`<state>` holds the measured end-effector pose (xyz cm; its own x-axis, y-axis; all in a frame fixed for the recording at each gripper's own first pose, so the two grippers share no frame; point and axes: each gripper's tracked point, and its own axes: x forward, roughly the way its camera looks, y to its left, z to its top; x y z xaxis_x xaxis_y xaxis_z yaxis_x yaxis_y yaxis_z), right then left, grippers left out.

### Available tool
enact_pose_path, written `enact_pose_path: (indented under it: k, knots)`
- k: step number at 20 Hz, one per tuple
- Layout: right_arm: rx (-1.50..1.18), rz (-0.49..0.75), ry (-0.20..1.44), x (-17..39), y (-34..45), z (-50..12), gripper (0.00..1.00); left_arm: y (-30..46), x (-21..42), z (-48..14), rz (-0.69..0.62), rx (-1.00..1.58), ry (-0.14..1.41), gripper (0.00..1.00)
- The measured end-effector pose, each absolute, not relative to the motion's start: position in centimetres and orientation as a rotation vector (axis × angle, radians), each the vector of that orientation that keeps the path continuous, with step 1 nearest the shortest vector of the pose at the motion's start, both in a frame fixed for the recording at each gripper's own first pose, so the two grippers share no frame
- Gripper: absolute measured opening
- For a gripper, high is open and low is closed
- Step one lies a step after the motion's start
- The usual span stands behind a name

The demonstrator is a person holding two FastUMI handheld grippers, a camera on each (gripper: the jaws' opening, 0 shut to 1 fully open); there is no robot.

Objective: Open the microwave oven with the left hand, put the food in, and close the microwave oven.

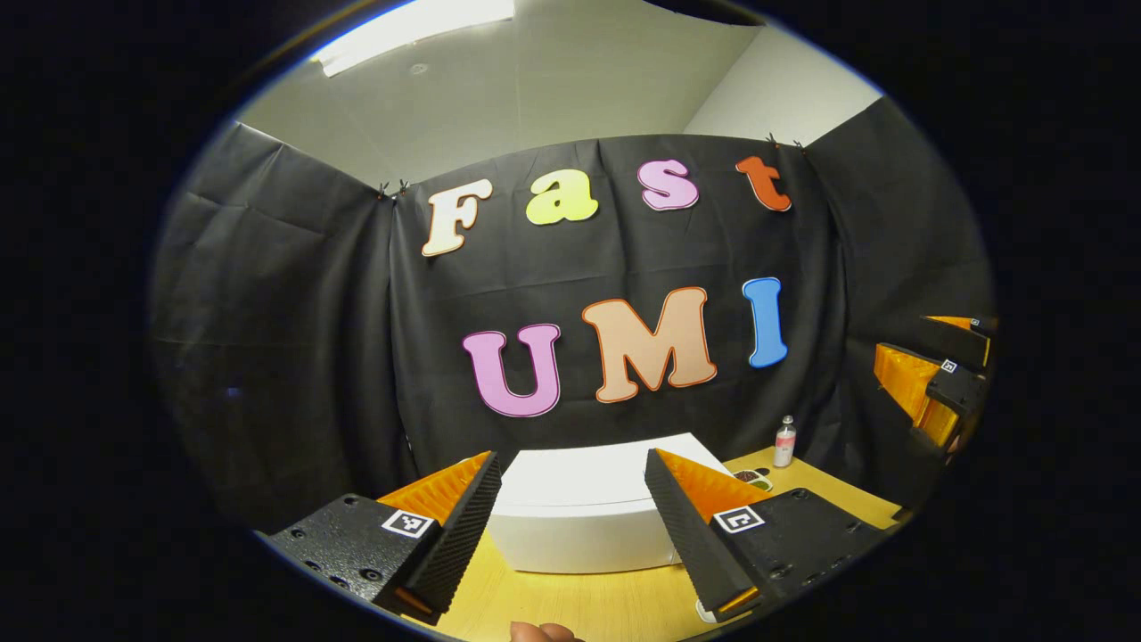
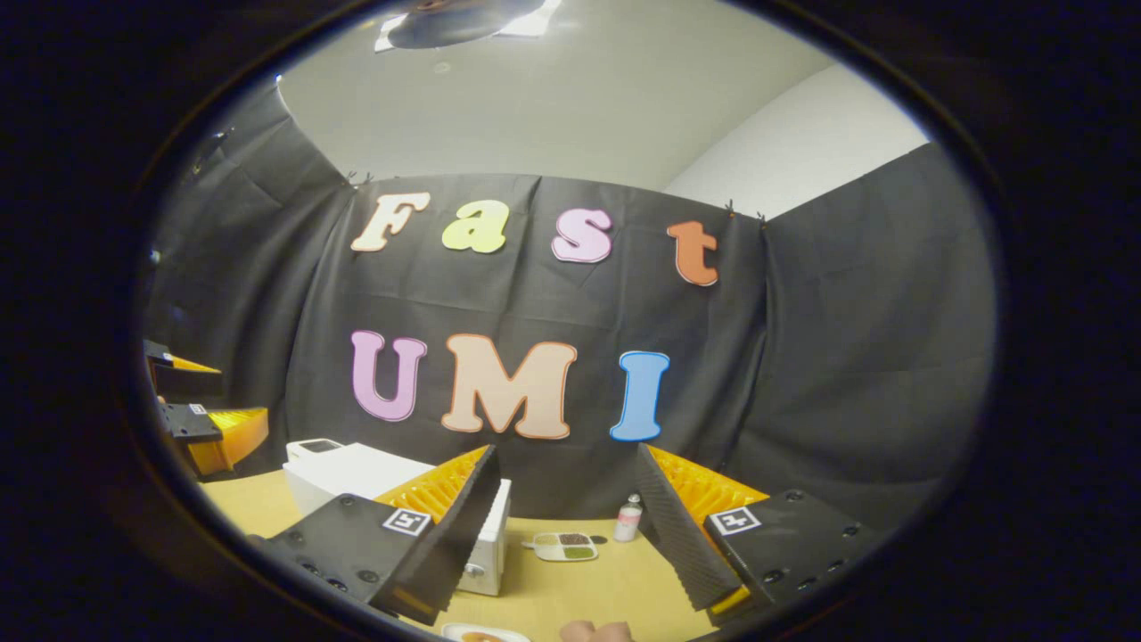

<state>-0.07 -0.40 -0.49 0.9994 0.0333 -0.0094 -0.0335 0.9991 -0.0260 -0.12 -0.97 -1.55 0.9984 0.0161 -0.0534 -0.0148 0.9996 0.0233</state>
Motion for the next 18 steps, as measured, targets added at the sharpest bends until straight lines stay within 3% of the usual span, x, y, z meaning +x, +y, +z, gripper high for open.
enact_pose_path:
  k: [12,18]
  knots:
    - [-0.027,0.045,0.015,-0.3,-1.3,-0.7,0.96,-1.4,0.2,-3.7,0.029,0.031,0.086,0.98]
    - [-0.012,0.048,0.005,-0.3,-1.7,-0.5,0.96,-4.5,4.3,-11.0,-0.026,-0.035,0.143,0.99]
